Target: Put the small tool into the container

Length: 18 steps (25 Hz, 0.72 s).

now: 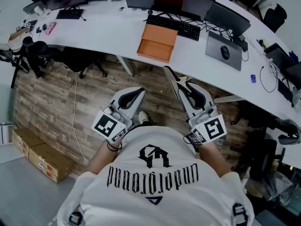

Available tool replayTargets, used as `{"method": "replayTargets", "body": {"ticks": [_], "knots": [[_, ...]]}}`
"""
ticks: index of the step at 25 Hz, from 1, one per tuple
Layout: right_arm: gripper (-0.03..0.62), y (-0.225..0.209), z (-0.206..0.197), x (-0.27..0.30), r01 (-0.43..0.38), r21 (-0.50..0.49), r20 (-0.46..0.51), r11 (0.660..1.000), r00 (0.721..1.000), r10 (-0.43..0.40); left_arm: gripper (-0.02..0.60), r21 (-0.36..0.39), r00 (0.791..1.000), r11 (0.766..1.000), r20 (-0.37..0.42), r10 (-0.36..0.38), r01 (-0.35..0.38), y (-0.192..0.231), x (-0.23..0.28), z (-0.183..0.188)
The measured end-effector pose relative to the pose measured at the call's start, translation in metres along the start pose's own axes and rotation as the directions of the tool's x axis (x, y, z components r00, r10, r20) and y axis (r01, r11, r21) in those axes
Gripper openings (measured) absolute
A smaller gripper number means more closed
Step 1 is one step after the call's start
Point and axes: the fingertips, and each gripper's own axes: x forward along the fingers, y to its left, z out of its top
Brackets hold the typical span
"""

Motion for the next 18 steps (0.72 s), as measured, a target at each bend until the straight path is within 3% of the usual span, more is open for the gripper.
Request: {"method": "replayTargets", "body": {"ticks": [10, 18], "knots": [[0.092, 0.006, 0.008, 0.077, 0.037, -0.03, 0.001, 0.999, 0.999, -0.037, 0.014, 0.002, 1.0, 1.0, 0.013, -0.022, 0.022, 0.081, -0.019, 0.006], [0.092, 0.014, 0.006, 0.101, 0.053, -0.019, -0.009, 0.998, 0.999, -0.053, 0.014, -0.01, 0.999, 0.999, 0.018, -0.038, 0.038, 0.105, -0.026, 0.008]]}}
